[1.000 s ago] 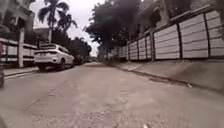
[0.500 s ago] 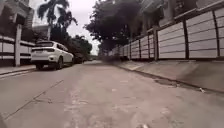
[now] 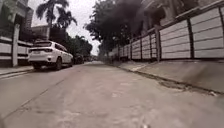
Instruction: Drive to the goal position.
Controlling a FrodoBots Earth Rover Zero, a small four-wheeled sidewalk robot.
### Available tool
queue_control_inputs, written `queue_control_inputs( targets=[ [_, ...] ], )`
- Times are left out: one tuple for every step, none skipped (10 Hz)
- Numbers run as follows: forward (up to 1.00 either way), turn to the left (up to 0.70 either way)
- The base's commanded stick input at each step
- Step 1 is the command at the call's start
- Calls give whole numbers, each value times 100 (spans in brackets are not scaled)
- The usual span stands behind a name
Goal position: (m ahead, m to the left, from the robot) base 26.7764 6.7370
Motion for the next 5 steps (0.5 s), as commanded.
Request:
queue_control_inputs(
  targets=[
    [70,0],
    [70,0],
    [70,0],
    [70,0],
    [70,0]
  ],
)
